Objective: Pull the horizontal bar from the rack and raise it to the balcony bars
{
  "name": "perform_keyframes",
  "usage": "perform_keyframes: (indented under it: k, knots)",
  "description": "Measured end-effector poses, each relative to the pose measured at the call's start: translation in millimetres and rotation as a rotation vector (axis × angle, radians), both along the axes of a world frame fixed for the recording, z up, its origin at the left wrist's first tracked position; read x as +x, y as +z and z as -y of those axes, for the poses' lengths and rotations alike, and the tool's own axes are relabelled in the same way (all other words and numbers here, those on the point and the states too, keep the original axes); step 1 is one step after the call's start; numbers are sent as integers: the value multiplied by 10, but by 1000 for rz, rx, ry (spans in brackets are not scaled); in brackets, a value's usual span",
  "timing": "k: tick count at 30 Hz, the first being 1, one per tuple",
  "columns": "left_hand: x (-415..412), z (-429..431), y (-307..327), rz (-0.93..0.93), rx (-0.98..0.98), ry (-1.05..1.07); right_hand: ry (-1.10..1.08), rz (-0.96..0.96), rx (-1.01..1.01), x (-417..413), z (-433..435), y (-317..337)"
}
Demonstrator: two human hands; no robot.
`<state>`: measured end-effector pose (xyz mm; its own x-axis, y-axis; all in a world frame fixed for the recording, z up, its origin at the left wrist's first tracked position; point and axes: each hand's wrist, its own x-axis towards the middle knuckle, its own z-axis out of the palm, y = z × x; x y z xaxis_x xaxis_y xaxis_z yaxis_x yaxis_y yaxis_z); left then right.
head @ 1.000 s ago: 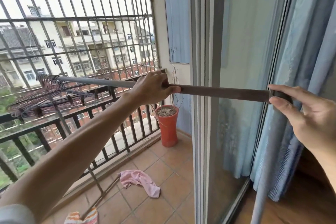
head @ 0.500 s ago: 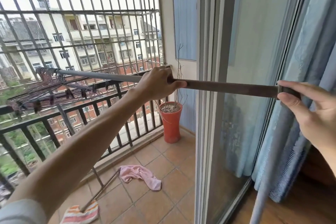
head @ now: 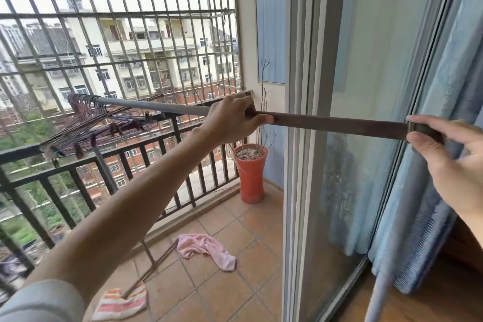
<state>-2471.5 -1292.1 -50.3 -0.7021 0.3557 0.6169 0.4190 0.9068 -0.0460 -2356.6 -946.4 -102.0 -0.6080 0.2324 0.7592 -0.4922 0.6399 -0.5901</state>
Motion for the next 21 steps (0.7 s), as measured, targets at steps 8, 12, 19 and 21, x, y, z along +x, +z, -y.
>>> perform_keyframes:
  k: [8,12,19,21]
  knots:
    - [-166,-199,2,51,47,-28,-132,-48,-10,-208,-85,98]
    - [-258,-231,-40,41,42,9,-131,-11,-36,-298,-109,85]
    - [-203,-300,6,49,29,41,-127,38,-79,-343,-163,62]
    - [-188,-326,-10,40,22,41,-114,56,-83,-338,-190,73]
